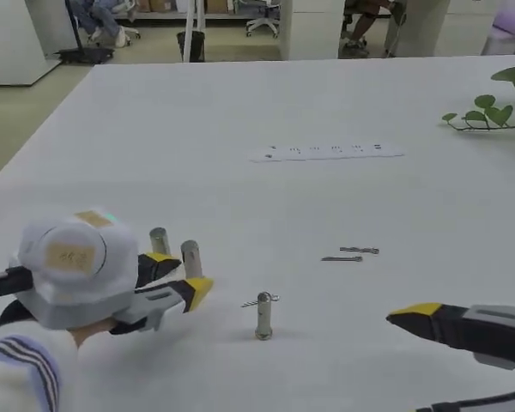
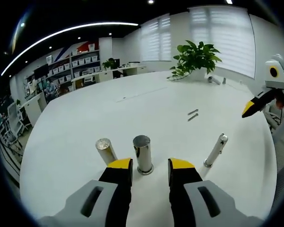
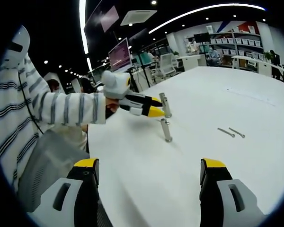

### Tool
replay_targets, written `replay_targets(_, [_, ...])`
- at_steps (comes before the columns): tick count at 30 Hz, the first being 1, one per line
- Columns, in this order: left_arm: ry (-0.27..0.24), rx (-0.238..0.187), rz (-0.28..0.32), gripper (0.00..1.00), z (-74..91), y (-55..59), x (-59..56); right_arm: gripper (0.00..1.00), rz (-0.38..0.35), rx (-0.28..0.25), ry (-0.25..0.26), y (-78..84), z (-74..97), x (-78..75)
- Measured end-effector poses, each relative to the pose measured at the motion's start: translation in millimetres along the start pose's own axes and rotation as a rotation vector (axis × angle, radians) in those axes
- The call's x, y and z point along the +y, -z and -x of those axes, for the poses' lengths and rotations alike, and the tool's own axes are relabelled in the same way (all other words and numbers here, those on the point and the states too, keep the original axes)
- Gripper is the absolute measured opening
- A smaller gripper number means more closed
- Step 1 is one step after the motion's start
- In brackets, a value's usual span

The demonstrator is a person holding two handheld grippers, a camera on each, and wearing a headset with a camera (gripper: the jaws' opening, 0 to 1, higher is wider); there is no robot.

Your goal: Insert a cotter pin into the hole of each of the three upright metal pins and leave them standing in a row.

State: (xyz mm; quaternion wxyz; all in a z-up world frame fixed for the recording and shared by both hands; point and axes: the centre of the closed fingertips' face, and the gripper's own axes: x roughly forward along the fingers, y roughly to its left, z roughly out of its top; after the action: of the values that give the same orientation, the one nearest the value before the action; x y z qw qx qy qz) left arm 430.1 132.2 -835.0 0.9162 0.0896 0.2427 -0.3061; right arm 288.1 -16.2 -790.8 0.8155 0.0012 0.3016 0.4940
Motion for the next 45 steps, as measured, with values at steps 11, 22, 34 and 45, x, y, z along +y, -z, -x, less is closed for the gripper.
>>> replay_targets(11, [-0.013,0.002,-0.011,0.24,-14.0,-4.5,6.9,0.88,-0.009,0.007,-0.001,2.7,-0.7,1.2])
replay_targets(22, [-0.026,0.015,0.003,0.12,-15.9,-2.7,7.4,0.88,-0.005,0.013,-0.011,3.6,-0.9,4.1])
replay_targets(34, [-0.041,0.021,0.010,0.11,-13.9,-3.0,6.0,0.88,-0.001,0.014,-0.006,3.9,2.0,3.6])
replay_targets(45, [-0.058,0.038,0.060,0.11,9.6,0.6,6.8,0.88,0.003,0.004,0.010,0.5,6.6,-1.3])
